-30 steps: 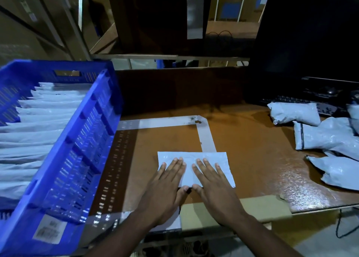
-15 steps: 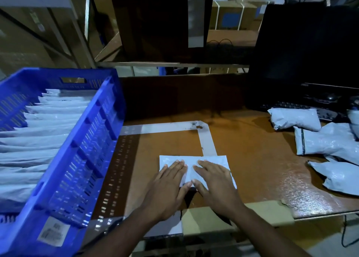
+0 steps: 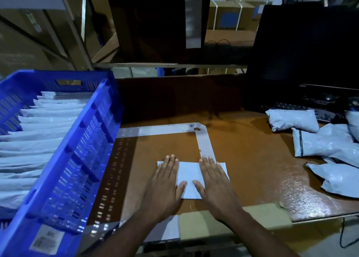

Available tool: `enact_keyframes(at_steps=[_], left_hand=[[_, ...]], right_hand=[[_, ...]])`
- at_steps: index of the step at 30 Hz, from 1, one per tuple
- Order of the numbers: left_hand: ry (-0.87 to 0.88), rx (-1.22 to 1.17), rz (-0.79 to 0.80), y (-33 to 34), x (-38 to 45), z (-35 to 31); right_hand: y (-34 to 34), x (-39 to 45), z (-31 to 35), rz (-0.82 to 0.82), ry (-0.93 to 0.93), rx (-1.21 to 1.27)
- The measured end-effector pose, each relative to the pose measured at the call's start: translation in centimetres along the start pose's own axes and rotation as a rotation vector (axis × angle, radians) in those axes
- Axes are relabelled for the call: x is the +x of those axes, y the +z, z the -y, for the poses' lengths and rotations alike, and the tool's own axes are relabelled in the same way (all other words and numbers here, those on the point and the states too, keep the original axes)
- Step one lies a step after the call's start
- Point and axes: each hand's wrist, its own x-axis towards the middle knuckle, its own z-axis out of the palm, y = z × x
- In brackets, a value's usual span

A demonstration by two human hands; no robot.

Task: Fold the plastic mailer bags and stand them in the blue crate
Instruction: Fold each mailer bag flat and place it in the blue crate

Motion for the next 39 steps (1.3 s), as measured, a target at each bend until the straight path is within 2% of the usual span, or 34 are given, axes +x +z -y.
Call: enact_keyframes(at_steps=[13, 19, 27, 33, 39], left_hand=[[-0.005, 0.021, 0.028, -0.3, 0.7, 0.2], [-0.049, 0.087, 0.056, -1.1, 0.1, 2.2], [-0.074, -0.012, 0.044, -3.6, 0.0, 3.5], [-0.090, -0.174, 0.039, -5.4, 0.5, 3.9], [-0.100, -0.551, -0.030, -8.6, -0.8, 3.3]], right_hand=[[-0.6, -0.6, -2.4, 0.043, 0.082, -0.045], [-1.7, -1.0, -2.2, 0.053, 0.111, 0.133], [-4.2, 0.0, -2.6, 0.076, 0.122, 0.271], [-5.9, -0.6, -1.6, 0.114, 0.192, 0.411], [-7.9, -2.4, -0.7, 0.019, 0.199, 0.530]])
